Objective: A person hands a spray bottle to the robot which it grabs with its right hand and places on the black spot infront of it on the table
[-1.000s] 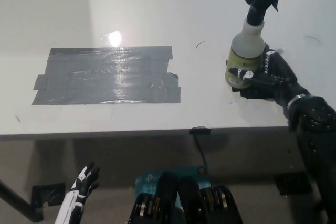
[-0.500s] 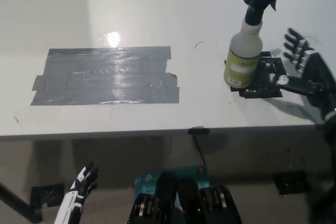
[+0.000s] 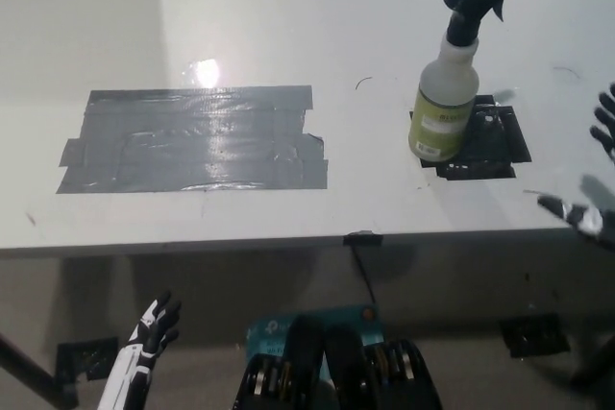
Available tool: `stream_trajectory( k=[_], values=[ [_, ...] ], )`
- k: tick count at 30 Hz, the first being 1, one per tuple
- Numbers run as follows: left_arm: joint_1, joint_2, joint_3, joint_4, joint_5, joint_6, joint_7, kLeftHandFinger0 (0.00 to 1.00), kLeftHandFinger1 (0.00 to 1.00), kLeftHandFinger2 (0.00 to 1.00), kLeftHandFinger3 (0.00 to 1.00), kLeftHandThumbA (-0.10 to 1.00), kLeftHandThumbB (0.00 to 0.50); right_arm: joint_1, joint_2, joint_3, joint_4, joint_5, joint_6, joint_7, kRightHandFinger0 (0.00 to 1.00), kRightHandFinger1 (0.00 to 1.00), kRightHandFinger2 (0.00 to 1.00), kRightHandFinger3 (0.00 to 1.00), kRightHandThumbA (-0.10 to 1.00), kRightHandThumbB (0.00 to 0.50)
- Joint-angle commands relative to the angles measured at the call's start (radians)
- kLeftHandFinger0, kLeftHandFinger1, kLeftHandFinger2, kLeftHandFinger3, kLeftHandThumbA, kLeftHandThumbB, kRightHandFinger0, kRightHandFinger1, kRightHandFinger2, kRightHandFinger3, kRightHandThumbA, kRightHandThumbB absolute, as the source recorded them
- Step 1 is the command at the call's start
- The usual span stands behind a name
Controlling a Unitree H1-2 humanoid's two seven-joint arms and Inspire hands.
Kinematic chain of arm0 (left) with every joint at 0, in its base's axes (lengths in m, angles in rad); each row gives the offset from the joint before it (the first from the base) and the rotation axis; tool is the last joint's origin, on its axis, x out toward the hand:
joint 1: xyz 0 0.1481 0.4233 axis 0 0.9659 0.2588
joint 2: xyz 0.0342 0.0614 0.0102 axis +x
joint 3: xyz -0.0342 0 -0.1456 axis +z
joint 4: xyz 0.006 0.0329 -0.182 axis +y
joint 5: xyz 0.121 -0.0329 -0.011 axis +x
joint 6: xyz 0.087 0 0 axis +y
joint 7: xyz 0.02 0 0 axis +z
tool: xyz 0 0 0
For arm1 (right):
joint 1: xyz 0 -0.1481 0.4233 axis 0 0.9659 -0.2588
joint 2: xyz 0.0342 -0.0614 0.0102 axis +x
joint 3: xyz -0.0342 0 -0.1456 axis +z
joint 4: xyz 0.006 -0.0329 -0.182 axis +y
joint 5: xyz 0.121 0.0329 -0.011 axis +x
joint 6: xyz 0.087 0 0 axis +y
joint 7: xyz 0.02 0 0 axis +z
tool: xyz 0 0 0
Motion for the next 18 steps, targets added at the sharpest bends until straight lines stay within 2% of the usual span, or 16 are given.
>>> stream_trajectory(
  k=[1,5,6,7,8,10,13,14,15,18],
  values=[
    [-0.020,0.020,0.007,-0.009,-0.018,-0.031,-0.018,1.00,1.00,1.00,1.00,1.00,0.053,0.187,0.061,0.091,-0.345,0.066,-0.010,0.011,1.00,1.00,1.00,1.00,0.98,0.475],
    [-0.015,0.023,0.006,-0.008,0.000,-0.045,-0.010,1.00,1.00,1.00,1.00,1.00,0.034,0.227,0.101,0.155,-0.259,0.018,-0.053,0.024,1.00,1.00,1.00,1.00,1.00,0.467],
    [-0.014,0.024,0.006,-0.009,0.001,-0.047,-0.010,1.00,1.00,1.00,1.00,1.00,0.029,0.235,0.110,0.172,-0.239,0.013,-0.052,0.021,1.00,1.00,1.00,1.00,0.96,0.427],
    [-0.013,0.025,0.006,-0.009,0.001,-0.047,-0.010,1.00,1.00,1.00,1.00,1.00,0.030,0.241,0.114,0.183,-0.232,-0.005,-0.050,0.015,1.00,1.00,1.00,1.00,1.00,0.470],
    [-0.014,0.026,0.006,-0.012,0.005,-0.045,-0.009,1.00,1.00,1.00,1.00,1.00,0.053,0.252,0.118,0.210,-0.191,-0.043,-0.077,0.017,1.00,1.00,1.00,1.00,1.00,0.400],
    [-0.026,0.025,0.007,-0.012,-0.001,-0.032,-0.010,1.00,1.00,1.00,1.00,1.00,0.067,0.248,0.114,0.231,-0.135,-0.076,-0.114,0.022,1.00,1.00,1.00,1.00,1.00,0.379],
    [-0.038,0.024,0.010,-0.010,-0.014,-0.019,-0.011,1.00,1.00,1.00,1.00,1.00,0.077,0.230,0.105,0.265,-0.035,-0.144,-0.132,0.008,1.00,1.00,1.00,1.00,1.00,0.386],
    [-0.037,0.024,0.009,-0.014,-0.008,-0.024,-0.010,1.00,1.00,1.00,1.00,1.00,0.049,0.229,0.101,0.273,0.000,-0.143,-0.130,0.011,1.00,1.00,1.00,1.00,1.00,0.368],
    [-0.035,0.024,0.008,-0.015,-0.006,-0.026,-0.009,1.00,1.00,1.00,1.00,1.00,0.049,0.232,0.100,0.275,0.007,-0.141,-0.132,0.012,1.00,1.00,1.00,1.00,1.00,0.368],
    [-0.044,0.030,0.006,-0.017,0.008,-0.026,-0.008,1.00,1.00,1.00,1.00,1.00,0.022,0.219,0.092,0.285,0.092,-0.152,-0.153,0.008,1.00,1.00,1.00,1.00,1.00,0.403]
  ],
)
